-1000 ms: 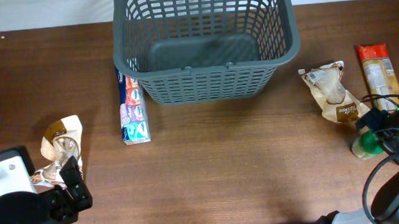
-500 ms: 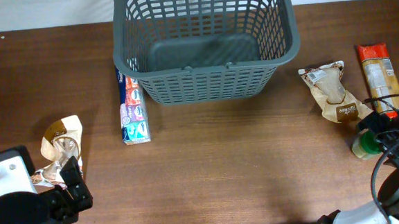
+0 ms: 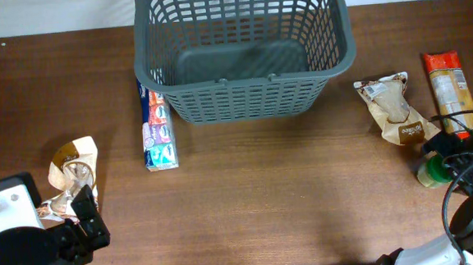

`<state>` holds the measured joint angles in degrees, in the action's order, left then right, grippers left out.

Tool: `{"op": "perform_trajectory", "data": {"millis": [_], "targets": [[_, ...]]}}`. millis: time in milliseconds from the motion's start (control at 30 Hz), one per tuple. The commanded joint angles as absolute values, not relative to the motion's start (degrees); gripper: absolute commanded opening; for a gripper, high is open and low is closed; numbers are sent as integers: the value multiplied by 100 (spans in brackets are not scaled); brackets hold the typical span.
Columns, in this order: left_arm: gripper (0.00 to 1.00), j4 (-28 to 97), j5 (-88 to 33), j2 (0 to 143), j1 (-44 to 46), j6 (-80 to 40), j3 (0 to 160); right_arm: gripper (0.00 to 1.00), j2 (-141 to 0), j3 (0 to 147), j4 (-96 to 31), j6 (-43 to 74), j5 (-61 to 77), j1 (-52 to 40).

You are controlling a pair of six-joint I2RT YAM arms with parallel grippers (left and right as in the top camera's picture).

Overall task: Pack container
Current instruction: 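Grasp the green-lidded jar with the right gripper and lift it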

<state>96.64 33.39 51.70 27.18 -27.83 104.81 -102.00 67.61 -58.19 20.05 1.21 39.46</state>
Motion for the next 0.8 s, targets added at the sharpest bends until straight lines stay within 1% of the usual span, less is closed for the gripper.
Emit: {"op": "perform_trajectory", "data": {"millis": [0, 133, 400, 767], "targets": [[100, 9668, 3319, 5199, 2683, -2711, 10460, 99, -10272, 6740, -5765, 1922, 152, 3972], [99, 9666, 3321, 5199, 2683, -2711, 10460, 99, -10272, 6740, -5697, 1900, 139, 3929], [100, 9668, 3321, 5199, 2683, -2711, 10460, 99, -10272, 6737, -5546, 1909, -139, 3518], [100, 9666, 3323, 5199, 2683, -2711, 10460, 99, -10272, 6726, -5502, 1907, -239, 3524]]}}
